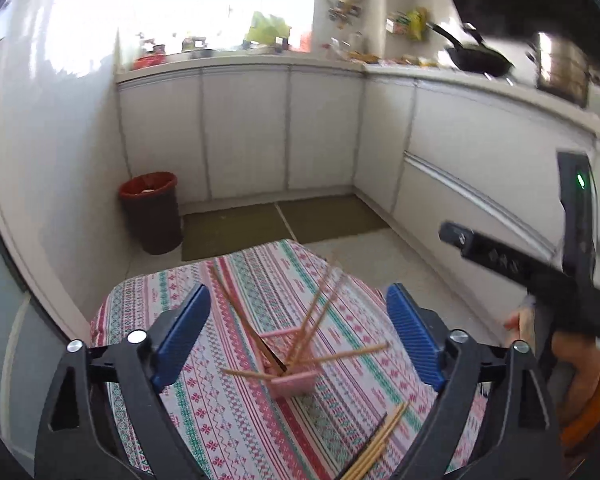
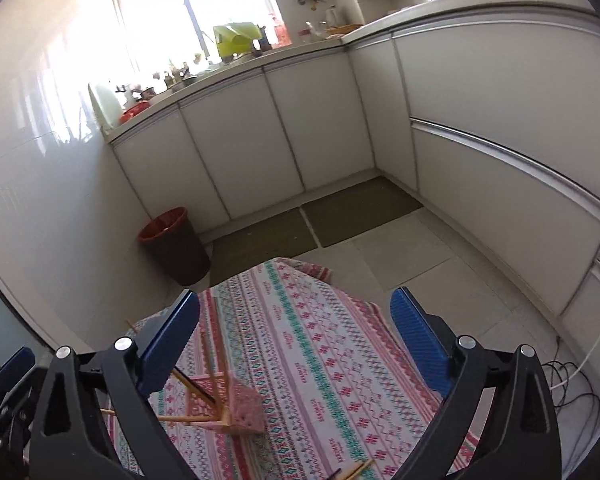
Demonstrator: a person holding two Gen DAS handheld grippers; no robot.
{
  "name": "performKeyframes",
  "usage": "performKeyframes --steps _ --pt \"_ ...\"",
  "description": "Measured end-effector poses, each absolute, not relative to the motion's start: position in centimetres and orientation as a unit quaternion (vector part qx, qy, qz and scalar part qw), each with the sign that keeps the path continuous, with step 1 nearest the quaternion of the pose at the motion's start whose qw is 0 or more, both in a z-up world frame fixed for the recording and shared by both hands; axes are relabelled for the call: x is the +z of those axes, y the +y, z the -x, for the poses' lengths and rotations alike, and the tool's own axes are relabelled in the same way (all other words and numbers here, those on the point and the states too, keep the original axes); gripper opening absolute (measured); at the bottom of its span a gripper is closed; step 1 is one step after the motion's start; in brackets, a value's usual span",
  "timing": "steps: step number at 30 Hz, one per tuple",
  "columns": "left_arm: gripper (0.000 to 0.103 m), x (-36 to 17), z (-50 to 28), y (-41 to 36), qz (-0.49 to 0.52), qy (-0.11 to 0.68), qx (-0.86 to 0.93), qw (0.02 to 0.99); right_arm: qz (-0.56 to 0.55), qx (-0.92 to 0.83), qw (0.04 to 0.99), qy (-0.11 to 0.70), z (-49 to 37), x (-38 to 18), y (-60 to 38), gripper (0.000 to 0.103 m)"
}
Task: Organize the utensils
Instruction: 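Move both open grippers back over the remaining chopsticks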
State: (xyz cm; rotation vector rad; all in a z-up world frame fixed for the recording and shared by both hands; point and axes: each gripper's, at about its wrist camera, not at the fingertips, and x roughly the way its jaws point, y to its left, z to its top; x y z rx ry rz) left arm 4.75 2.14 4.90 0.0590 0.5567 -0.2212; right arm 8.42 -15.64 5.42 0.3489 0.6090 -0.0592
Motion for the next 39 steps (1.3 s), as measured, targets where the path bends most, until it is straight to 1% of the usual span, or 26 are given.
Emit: performKeyframes --steps 3,7,9,14,15,16,17,18,19,21,24,26,33,34,36,39 --pt "0.092 2.8 -4.1 -0.7 -0.064 0.307 -0.151 0.938 -0.178 -0.044 0.929 0.323 -8.1 4.4 -18.1 0.094" --pt "0.092 -1.2 -3.0 -5.4 -0.142 0.352 -0.201 0.903 -0.18 -0.061 0.916 0.352 -7.5 3.3 -20.6 0.094" --pt "0.092 -3.8 -2.6 -8.1 -0.183 0.376 -0.223 0.881 -0.19 -0.071 0.909 0.364 -7.0 2.8 -21.9 0.094" --pt "0.091 -10.9 -3.6 -11.8 -0.24 0.456 -0.232 0.825 -0.257 -0.068 0.876 0.404 -6.3 1.1 -25.2 0.094" --pt "0.088 -12.4 -3.9 -12.2 -0.254 0.468 -0.227 0.815 -0.266 -0.065 0.867 0.415 -6.5 0.6 -25.4 0.094" --pt "0.079 -14.1 -4.4 -12.7 -0.272 0.484 -0.22 0.802 -0.267 -0.062 0.86 0.431 -6.8 0.0 -25.6 0.094" --pt "0.071 -15.3 -4.7 -12.9 -0.281 0.495 -0.218 0.793 -0.257 -0.058 0.851 0.454 -7.4 -0.8 -25.6 0.094" --pt "0.056 -16.5 -5.1 -12.9 -0.288 0.509 -0.216 0.782 -0.243 -0.062 0.845 0.472 -8.0 -1.6 -25.5 0.094" --pt "0.045 -17.3 -5.4 -13.0 -0.294 0.519 -0.213 0.774 -0.231 -0.069 0.841 0.485 -8.3 -2.3 -25.4 0.094" --pt "0.034 -18.8 -5.9 -13.0 -0.307 0.531 -0.206 0.763 -0.224 -0.075 0.827 0.511 -8.7 -3.9 -25.6 0.094" --pt "0.031 -19.0 -7.0 -12.9 -0.296 0.539 -0.203 0.762 -0.258 -0.053 0.804 0.534 -8.8 -5.5 -26.1 0.094" --pt "0.031 -18.7 -7.8 -12.9 -0.286 0.545 -0.204 0.761 -0.27 -0.042 0.797 0.539 -8.8 -5.9 -26.0 0.094" --pt "0.031 -20.5 -9.8 -12.7 -0.27 0.585 -0.197 0.739 -0.257 -0.043 0.796 0.546 -9.0 -5.7 -25.6 0.094" --pt "0.028 -20.5 -9.9 -12.6 -0.27 0.583 -0.197 0.741 -0.256 -0.044 0.795 0.548 -9.0 -5.9 -25.6 0.094" --pt "0.029 -21.1 -10.3 -12.4 -0.269 0.594 -0.195 0.733 -0.254 -0.043 0.791 0.555 -9.1 -6.3 -25.4 0.094" --pt "0.027 -21.5 -10.4 -12.0 -0.263 0.599 -0.206 0.727 -0.249 -0.04 0.781 0.571 -9.1 -7.2 -24.8 0.094"
